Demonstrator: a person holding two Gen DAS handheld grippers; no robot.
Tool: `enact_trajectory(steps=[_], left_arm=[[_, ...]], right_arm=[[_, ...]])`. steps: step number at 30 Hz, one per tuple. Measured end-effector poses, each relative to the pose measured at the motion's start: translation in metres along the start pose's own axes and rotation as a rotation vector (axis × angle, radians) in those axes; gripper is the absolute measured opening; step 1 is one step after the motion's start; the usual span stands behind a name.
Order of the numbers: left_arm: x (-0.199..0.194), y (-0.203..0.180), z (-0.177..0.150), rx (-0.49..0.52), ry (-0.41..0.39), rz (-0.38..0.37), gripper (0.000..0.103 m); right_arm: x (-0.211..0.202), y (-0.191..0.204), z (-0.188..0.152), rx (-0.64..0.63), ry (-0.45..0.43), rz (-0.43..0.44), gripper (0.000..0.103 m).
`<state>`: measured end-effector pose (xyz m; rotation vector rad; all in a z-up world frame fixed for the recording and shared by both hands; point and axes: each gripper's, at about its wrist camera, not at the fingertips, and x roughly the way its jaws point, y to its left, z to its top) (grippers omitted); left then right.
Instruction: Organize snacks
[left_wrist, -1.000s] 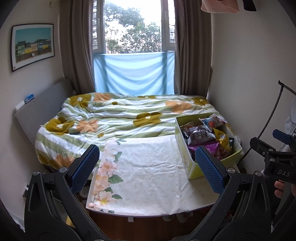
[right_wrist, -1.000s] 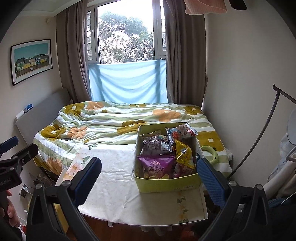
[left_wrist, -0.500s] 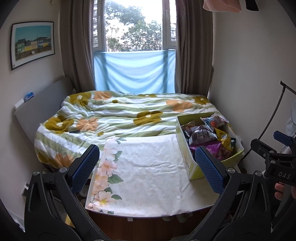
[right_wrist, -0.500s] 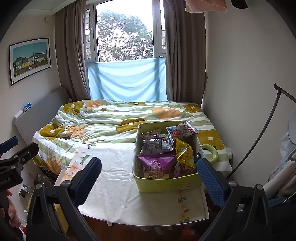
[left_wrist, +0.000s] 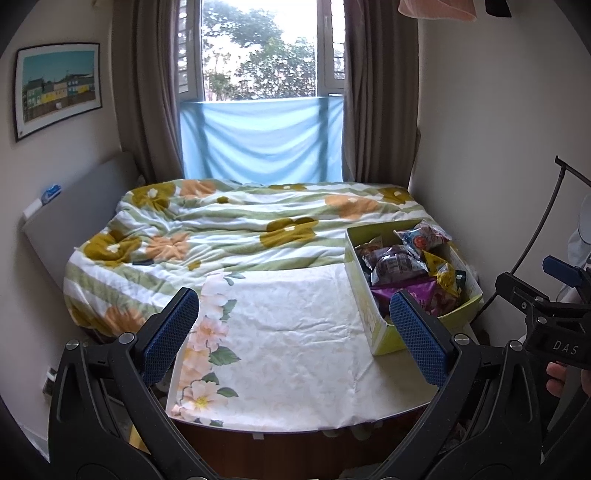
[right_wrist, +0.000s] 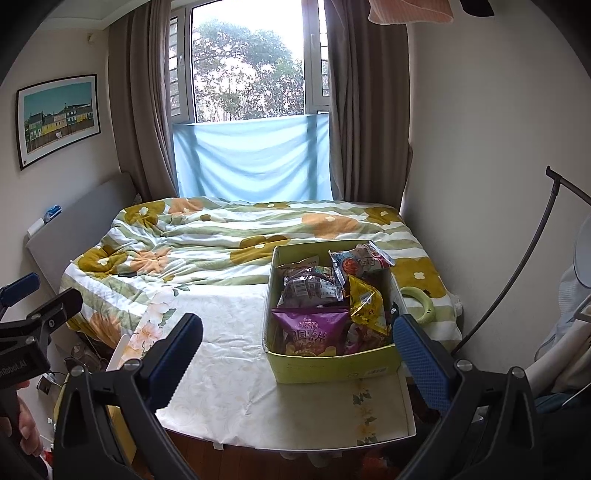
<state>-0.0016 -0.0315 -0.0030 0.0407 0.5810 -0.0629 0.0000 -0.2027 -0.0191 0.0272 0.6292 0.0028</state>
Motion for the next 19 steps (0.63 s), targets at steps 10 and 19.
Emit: enact_trajectory(steps=[10,19], left_arm=[[0.0019,-0.0003,-0.0025,0.006,0.017,0.000,0.103],[0.0009,0.0026,-0.0023,0.000,0.008,-0.015,0.103]], right_arm=[[0.0036,-0.0008,-0.0019,0.003,0.005,0.000,0.103],[0.0041,-0.0024,-0.0017,0.002,0.005,0.001,0.103]])
